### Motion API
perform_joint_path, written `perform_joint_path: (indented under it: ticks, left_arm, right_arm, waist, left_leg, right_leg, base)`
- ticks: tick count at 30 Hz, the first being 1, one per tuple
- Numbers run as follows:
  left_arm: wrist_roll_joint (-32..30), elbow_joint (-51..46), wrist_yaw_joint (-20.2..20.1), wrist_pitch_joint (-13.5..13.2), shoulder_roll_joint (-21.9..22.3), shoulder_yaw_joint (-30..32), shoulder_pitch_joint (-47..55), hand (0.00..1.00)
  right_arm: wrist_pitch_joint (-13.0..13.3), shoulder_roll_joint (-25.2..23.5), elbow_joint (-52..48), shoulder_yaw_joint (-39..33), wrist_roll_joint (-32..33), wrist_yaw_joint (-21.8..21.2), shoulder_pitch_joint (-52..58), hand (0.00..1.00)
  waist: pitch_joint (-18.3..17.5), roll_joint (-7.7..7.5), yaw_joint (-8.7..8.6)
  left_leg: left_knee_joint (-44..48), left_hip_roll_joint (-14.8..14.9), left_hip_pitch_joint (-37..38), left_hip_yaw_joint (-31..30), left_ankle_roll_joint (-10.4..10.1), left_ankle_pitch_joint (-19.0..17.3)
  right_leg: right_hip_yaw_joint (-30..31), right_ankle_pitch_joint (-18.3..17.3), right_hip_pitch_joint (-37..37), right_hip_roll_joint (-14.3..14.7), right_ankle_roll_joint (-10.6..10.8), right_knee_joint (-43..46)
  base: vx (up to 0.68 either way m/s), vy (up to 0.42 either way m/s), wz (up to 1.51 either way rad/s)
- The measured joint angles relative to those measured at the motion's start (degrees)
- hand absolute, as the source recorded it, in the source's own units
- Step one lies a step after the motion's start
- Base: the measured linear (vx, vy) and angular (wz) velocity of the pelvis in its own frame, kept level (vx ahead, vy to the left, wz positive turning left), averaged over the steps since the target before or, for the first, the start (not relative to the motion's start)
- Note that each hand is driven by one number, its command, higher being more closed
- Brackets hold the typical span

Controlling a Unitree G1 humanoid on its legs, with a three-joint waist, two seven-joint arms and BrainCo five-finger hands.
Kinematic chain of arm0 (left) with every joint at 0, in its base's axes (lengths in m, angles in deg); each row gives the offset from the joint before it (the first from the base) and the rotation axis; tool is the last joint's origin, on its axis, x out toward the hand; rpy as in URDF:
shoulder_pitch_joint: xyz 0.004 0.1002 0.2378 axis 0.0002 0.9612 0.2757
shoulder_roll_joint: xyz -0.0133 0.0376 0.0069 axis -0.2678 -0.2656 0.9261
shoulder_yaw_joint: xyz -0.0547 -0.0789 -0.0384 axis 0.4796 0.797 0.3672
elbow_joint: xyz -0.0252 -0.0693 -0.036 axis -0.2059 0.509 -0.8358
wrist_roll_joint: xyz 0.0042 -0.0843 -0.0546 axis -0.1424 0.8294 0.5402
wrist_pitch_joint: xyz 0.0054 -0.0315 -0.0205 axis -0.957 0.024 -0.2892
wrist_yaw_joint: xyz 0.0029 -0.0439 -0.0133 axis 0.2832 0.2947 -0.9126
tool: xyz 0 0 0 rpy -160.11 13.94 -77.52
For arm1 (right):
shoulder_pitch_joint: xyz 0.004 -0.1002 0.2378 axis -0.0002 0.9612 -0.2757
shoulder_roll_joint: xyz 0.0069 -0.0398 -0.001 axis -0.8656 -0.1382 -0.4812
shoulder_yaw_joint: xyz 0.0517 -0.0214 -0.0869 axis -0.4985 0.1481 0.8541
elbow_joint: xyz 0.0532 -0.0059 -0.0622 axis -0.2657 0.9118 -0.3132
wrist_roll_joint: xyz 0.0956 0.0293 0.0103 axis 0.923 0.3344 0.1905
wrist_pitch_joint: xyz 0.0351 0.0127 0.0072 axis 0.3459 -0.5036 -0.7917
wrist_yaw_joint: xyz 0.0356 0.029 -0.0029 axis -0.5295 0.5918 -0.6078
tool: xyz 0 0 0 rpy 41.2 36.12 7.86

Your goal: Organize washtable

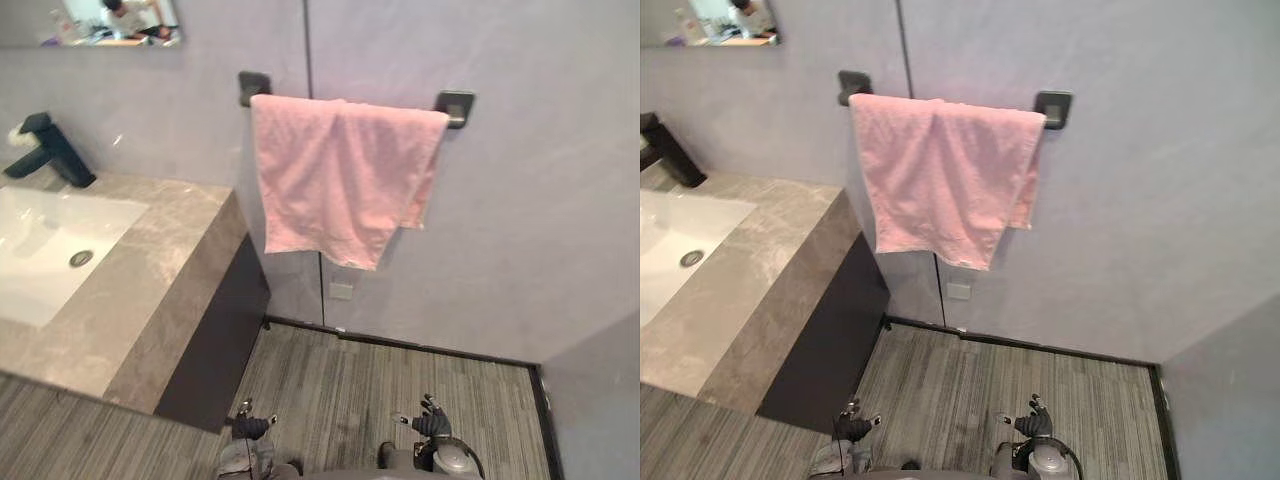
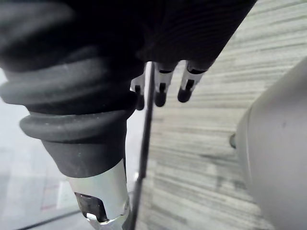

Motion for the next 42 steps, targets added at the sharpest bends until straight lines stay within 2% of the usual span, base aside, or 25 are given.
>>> perform_joint_path:
  ticks: [4, 6, 8, 10, 11, 12, 13, 14, 15, 16, 17, 18, 19, 20, 21, 22, 24, 26, 27, 30, 36, 39, 42]
  left_arm:
    - [0.2, 0.0, 0.1, 0.0, 0.5, 1.5, -0.3, 0.00]
    - [1.1, -0.6, 0.1, 0.0, 0.4, 1.7, -0.9, 0.00]
    - [1.8, -1.5, 0.1, 0.0, 0.5, 1.6, -1.3, 0.00]
    - [2.3, -3.1, 0.1, 0.1, 0.5, 0.0, -1.6, 0.00]
    - [2.3, -3.6, 0.1, 0.1, -0.1, -0.7, -1.9, 0.00]
    - [2.3, -4.0, 0.1, 0.0, -0.5, -0.4, -2.3, 0.00]
    - [2.1, -3.5, 0.2, 0.4, -0.2, -0.3, -2.5, 0.00]
    - [1.9, -2.3, 0.0, 0.5, 0.0, -0.9, -2.6, 0.00]
    - [1.8, -1.7, -0.1, 0.5, 0.0, -1.7, -2.7, 0.00]
    - [1.5, -1.4, -0.2, 0.5, -0.1, -3.5, -3.6, 0.00]
    - [0.9, -1.1, -0.2, 0.3, -0.5, -5.9, -4.6, 0.00]
    - [0.8, -0.7, -0.2, 0.2, -1.5, -7.2, -4.8, 0.00]
    - [0.3, 1.1, -0.7, 0.3, -2.7, -8.1, -6.1, 0.00]
    - [-0.1, 1.8, -1.2, 0.5, -2.9, -8.2, -6.5, 0.00]
    - [-0.1, 1.8, -1.1, 0.5, -2.9, -8.1, -6.4, 0.00]
    - [-0.1, 2.0, -1.1, 0.5, -3.1, -8.0, -6.1, 0.00]
    - [-0.1, 2.7, -1.1, 0.5, -3.3, -8.0, -5.3, 0.00]
    - [-0.1, 2.8, -1.1, 0.5, -3.6, -7.7, -4.4, 0.00]
    - [-0.1, 2.8, -1.0, 0.5, -3.6, -6.8, -3.6, 0.00]
    - [-0.1, 2.8, -1.1, 0.4, -3.4, -4.9, -2.5, 0.00]
    - [0.0, 2.7, -1.1, 0.4, -2.9, -0.8, -1.6, 0.00]
    - [0.6, 2.6, -1.1, 0.4, -2.9, 0.0, -1.3, 0.00]
    - [1.2, 2.2, -1.1, 0.2, -2.9, 0.1, -1.2, 0.00]
  right_arm:
    - [0.0, -0.4, 0.0, 0.0, 0.5, -0.1, -0.9, 0.00]
    - [0.0, -0.3, 0.0, 0.0, 0.9, 0.0, -1.9, 0.00]
    - [0.0, -0.3, -0.1, -0.2, 1.2, 0.1, -3.3, 0.00]
    - [-0.1, 0.5, -1.4, -0.4, 1.7, 0.4, -5.8, 0.00]
    - [-0.1, 0.2, -3.0, -0.2, 1.6, 0.8, -6.1, 0.00]
    - [0.1, 0.2, -3.3, -0.3, 1.6, 1.1, -6.5, 0.00]
    - [0.3, 0.3, -3.6, -0.6, 1.6, 1.1, -8.2, 0.00]
    - [0.1, 0.7, -3.6, -0.9, 1.6, 1.1, -8.3, 0.00]
    - [0.1, 0.9, -3.4, -1.5, 1.6, 1.1, -8.4, 0.00]
    - [0.0, 1.9, -2.7, -2.8, 1.6, 1.1, -8.8, 0.00]
    - [-0.1, 2.8, -2.0, -2.9, 1.5, 1.1, -8.7, 0.00]
    - [0.0, 2.7, -1.6, -2.8, 1.5, 1.1, -8.2, 0.00]
    - [0.1, 2.3, 0.1, -3.1, 1.5, 1.1, -8.6, 0.00]
    - [-0.2, 3.1, 2.2, -4.0, 1.3, 1.1, -9.1, 0.00]
    - [-0.2, 3.3, 2.5, -4.1, 1.1, 1.1, -9.0, 0.00]
    - [-0.3, 3.6, 3.2, -4.0, 0.9, 1.2, -9.6, 0.00]
    - [-0.4, 4.2, 4.8, -4.0, 0.9, 1.2, -10.0, 0.00]
    - [-0.4, 4.1, 6.5, -3.9, 0.1, 1.2, -10.4, 0.00]
    - [-0.6, 3.6, 6.7, -3.8, -0.2, 1.1, -10.8, 0.00]
    - [-0.8, 3.2, 6.8, -3.9, -0.6, 1.1, -9.5, 0.00]
    - [-1.5, 2.4, 6.6, -4.0, -2.4, 1.0, -7.6, 0.00]
    - [-1.5, 2.2, 6.5, -4.0, -2.5, 1.0, -6.7, 0.00]
    - [-1.5, 2.0, 6.3, -4.0, -3.6, 1.0, -5.3, 0.00]
  waist:
    - [-0.1, 0.44, 0.91]
    - [0.5, 0.75, 1.33]
    - [1.6, 1.16, 1.32]
    - [3.7, 2.18, 1.43]
    - [3.6, 1.67, 0.81]
    - [3.6, 1.88, 0.50]
    - [4.2, 3.00, -0.31]
    - [4.1, 3.67, -0.83]
    - [4.0, 4.36, -1.66]
    - [4.1, 4.72, -3.47]
    - [4.1, 6.15, -3.71]
    - [4.0, 5.55, -3.75]
    - [5.0, 4.35, -4.14]
    - [5.2, 4.65, -4.03]
    - [5.2, 4.78, -4.02]
    - [5.4, 4.74, -4.11]
    - [5.5, 4.61, -4.09]
    - [6.3, 3.83, -3.70]
    - [7.0, 2.89, -3.39]
    - [7.8, 1.81, -3.39]
    - [7.4, 0.99, -3.23]
    - [6.9, 0.27, -2.98]
    - [6.5, -0.33, -1.67]
  left_leg:
    - [1.1, -0.1, -2.7, -5.5, -0.3, 0.2]
    - [3.7, 0.0, -6.9, -7.6, -1.0, 1.0]
    - [6.9, 0.1, -9.9, -6.7, -0.5, 1.4]
    - [10.4, 0.7, -13.7, -2.4, 1.0, 3.9]
    - [5.3, 0.4, -13.0, -2.0, 0.8, 6.1]
    - [7.0, 1.1, -13.3, 1.4, 1.0, 3.8]
    - [19.1, 4.3, -13.6, 8.9, 1.0, -3.2]
    - [21.2, 5.7, -10.3, 12.8, -0.1, -4.9]
    - [19.0, 5.7, -8.8, 13.5, -0.7, -5.1]
    - [12.7, 4.5, -6.5, 13.1, -0.6, -3.8]
    - [4.2, 4.5, -3.2, 10.7, -0.6, -3.1]
    - [1.1, 3.5, -2.0, 9.6, -0.7, -3.0]
    - [0.7, 2.6, -1.8, 7.6, -1.0, -2.8]
    - [-0.5, 2.4, -1.5, 5.4, -2.4, -1.8]
    - [-1.6, 2.2, -0.9, 5.0, -1.8, -1.4]
    - [-4.1, 1.5, 0.4, 5.0, -0.2, 0.8]
    - [-5.8, 0.6, 1.8, 5.1, 0.1, 2.1]
    - [-5.9, 0.1, 3.4, 6.0, 0.4, 2.2]
    - [-6.0, -0.4, 4.4, 6.7, 0.8, 2.5]
    - [-6.5, -1.4, 5.5, 6.9, 1.0, 2.7]
    - [-10.4, -3.1, 7.3, 6.3, 1.3, 2.6]
    - [-12.6, -3.2, 7.9, 3.9, 1.5, 2.8]
    - [-13.4, -3.1, 8.9, 1.4, 1.7, 4.4]
  right_leg:
    - [-6.1, -1.0, 1.0, -0.8, -0.8, -0.4]
    - [-9.8, -0.8, 1.2, -1.0, -1.4, -1.1]
    - [-12.4, -0.8, 1.1, -1.2, -1.6, -1.0]
    - [-14.5, -1.0, 1.0, -0.7, -3.0, -0.3]
    - [-14.5, -0.5, 0.8, -0.7, -5.0, -3.6]
    - [-16.2, -0.5, 1.1, -1.2, -5.1, -4.7]
    - [-18.6, -0.5, 1.1, -1.0, -5.2, -3.4]
    - [-20.3, -0.5, 1.1, -1.0, -5.2, -2.1]
    - [-21.4, -0.7, 1.1, -1.0, -5.5, -1.1]
    - [-22.8, -0.8, -1.2, -1.3, -6.7, 4.2]
    - [-21.1, -1.3, -3.5, 0.9, -5.9, 2.6]
    - [-19.5, 1.2, -2.3, 1.7, -6.1, -4.3]
    - [-19.7, 6.6, -0.7, 1.3, -6.6, -8.5]
    - [-21.3, 8.3, -0.5, 1.1, -7.5, -9.3]
    - [-21.3, 8.1, -0.2, 1.1, -7.2, -9.5]
    - [-20.9, 8.0, -0.1, 0.8, -7.0, -9.4]
    - [-20.5, 8.1, 0.0, 0.3, -6.9, -8.4]
    - [-18.9, 8.1, 0.1, 0.0, -6.9, -6.8]
    - [-17.8, 7.6, 0.0, -0.2, -6.2, -5.4]
    - [-17.0, 7.1, -0.2, -1.5, -5.5, -3.3]
    - [-16.1, 7.0, -0.8, -2.9, -4.7, -2.7]
    - [-17.9, 6.9, 0.2, -3.0, -4.7, -3.9]
    - [-20.8, 6.7, 2.3, -3.2, -4.4, -4.1]
  base:
    - [0.12, -0.065, 0.72]
    - [0.13, -0.076, 1.10]
    - [0.05, -0.049, 1.05]
    - [-0.02, -0.053, 1.05]
    - [-0.05, -0.040, 0.99]
    - [-0.07, -0.033, 1.03]
    - [0.01, -0.037, 0.77]
    - [0.01, -0.040, 0.74]
    - [-0.01, -0.053, 1.08]
    - [-0.09, -0.031, 1.13]
    - [-0.12, -0.024, 1.07]
    - [-0.07, -0.042, 0.82]
    - [-0.05, -0.037, 0.65]
    - [-0.02, -0.043, 0.50]
    - [-0.05, -0.003, 0.15]
    - [-0.06, 0.011, 0.02]
    - [-0.09, 0.034, -0.08]
    - [-0.13, 0.033, -0.32]
    - [-0.16, 0.003, -0.28]
    - [-0.19, 0.016, -0.09]
    - [-0.13, 0.019, -0.11]
    - [-0.02, -0.034, 0.29]
    - [0.02, -0.021, 0.46]
